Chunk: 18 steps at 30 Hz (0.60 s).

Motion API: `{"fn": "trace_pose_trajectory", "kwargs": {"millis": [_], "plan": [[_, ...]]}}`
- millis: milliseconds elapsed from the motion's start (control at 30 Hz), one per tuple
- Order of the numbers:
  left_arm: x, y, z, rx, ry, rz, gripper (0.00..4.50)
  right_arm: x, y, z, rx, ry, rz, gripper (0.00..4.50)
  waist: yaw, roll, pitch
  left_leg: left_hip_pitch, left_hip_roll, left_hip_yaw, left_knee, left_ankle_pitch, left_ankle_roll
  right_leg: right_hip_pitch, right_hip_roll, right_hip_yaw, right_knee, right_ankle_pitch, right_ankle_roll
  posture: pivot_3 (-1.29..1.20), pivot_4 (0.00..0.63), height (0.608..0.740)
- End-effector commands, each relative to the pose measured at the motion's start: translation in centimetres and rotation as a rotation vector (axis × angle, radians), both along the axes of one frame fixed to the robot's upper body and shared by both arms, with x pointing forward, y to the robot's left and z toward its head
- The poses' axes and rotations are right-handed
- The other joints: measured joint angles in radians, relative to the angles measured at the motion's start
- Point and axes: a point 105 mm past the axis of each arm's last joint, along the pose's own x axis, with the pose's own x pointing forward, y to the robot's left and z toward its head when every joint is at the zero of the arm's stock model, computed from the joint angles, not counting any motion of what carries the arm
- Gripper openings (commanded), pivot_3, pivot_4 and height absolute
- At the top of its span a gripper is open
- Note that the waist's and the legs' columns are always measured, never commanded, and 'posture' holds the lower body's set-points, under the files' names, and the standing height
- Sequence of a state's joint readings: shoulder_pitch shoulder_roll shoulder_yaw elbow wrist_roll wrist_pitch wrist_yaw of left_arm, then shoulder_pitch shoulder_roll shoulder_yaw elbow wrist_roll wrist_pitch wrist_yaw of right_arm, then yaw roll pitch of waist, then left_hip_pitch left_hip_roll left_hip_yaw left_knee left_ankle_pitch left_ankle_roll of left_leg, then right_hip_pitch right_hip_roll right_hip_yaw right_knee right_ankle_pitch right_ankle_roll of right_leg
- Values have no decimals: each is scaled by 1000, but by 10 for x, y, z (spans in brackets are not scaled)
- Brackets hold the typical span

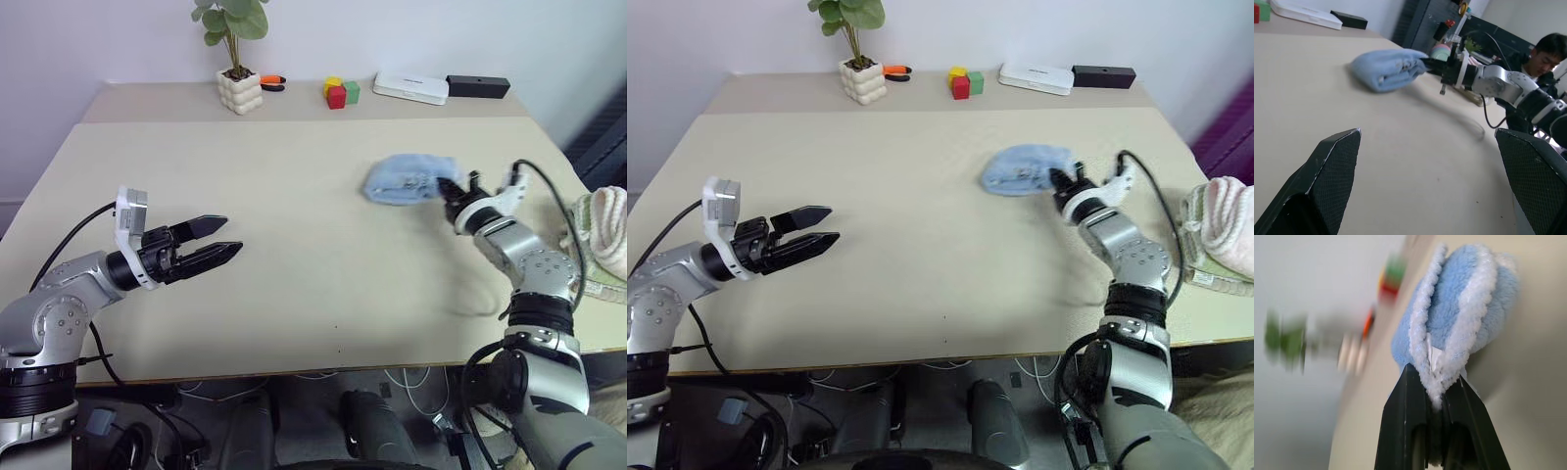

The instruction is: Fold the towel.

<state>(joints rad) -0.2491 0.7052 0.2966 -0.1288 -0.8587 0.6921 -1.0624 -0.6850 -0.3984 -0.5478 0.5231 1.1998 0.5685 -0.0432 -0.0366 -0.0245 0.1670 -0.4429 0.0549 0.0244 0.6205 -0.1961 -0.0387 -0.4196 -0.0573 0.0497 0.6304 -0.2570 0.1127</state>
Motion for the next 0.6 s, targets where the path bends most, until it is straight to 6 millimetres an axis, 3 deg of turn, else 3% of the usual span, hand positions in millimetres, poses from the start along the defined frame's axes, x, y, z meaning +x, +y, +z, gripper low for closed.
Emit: {"fn": "trace_pose_trajectory", "kwargs": {"millis": [33,100,167,400,600], "plan": [[-2,-2,12,-5,-60,-17,4500,-9,-37,11,-23,-53,-199,26,-3,0,0,0,0,0,0,0,0,0,0,0,0,0,0,0,150,740],[-3,-2,12,-10,-64,-15,4500,-24,-53,13,-63,-83,-316,26,-4,0,0,0,0,0,0,0,0,0,0,0,0,0,0,0,150,740],[-2,-2,12,-9,-66,-11,4500,-38,-53,9,-42,-86,-366,26,-4,0,0,0,0,0,-1,0,0,0,0,0,1,0,0,0,150,740],[1,-4,12,-22,-59,-23,4500,-59,-35,-24,35,-1,-359,26,-7,1,0,1,0,0,-2,0,0,-1,0,0,2,0,0,0,150,740],[2,-5,12,-20,-62,-29,4500,-71,-2,-29,83,30,-344,26,-7,2,1,1,0,0,-2,0,0,-2,0,1,2,0,0,0,150,740]]}}
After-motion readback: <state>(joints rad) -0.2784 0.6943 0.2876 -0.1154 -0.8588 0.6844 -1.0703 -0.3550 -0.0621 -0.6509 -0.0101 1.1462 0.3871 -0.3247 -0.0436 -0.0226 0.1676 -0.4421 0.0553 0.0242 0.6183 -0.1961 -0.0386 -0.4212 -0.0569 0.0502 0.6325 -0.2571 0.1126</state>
